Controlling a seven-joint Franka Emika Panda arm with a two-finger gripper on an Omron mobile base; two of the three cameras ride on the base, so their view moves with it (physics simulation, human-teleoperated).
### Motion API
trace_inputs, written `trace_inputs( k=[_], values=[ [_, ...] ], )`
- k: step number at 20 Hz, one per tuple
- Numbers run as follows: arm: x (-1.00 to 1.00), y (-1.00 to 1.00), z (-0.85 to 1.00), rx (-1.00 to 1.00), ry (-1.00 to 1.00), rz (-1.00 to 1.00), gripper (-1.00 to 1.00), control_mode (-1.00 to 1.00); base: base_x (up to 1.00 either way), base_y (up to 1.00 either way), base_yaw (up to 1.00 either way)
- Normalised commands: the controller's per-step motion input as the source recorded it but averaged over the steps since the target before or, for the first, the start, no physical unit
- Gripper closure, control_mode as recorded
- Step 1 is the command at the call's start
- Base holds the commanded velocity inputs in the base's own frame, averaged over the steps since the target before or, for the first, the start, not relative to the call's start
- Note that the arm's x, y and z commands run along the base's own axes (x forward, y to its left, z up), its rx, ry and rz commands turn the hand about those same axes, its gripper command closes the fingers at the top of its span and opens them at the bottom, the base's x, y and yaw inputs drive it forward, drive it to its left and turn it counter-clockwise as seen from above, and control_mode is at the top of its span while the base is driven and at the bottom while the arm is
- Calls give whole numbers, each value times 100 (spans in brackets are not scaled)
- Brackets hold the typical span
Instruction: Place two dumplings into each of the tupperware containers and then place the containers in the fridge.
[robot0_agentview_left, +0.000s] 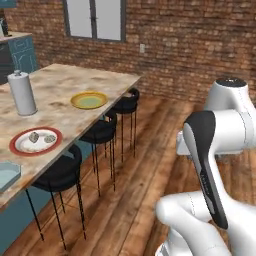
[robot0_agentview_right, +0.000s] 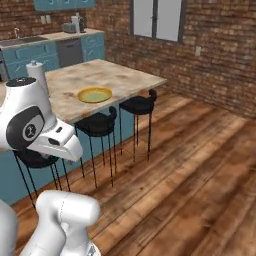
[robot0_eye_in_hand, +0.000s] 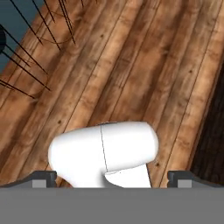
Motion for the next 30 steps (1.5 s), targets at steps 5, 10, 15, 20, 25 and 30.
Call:
trace_inputs(
  k=[5, 10, 15, 20, 25, 30],
  values=[
    [0, 0, 0, 0, 0, 0, -100, 100, 17, 0, 71],
    [0, 0, 0, 0, 0, 0, -100, 100, 5, 0, 79],
    [0, 0, 0, 0, 0, 0, -100, 100, 43, -41, 58],
    [0, 0, 0, 0, 0, 0, -100, 100, 70, -66, 40],
    [0, 0, 0, 0, 0, 0, -100, 100, 60, -22, 39],
    [0, 0, 0, 0, 0, 0, -100, 100, 34, 4, 29]
  ],
)
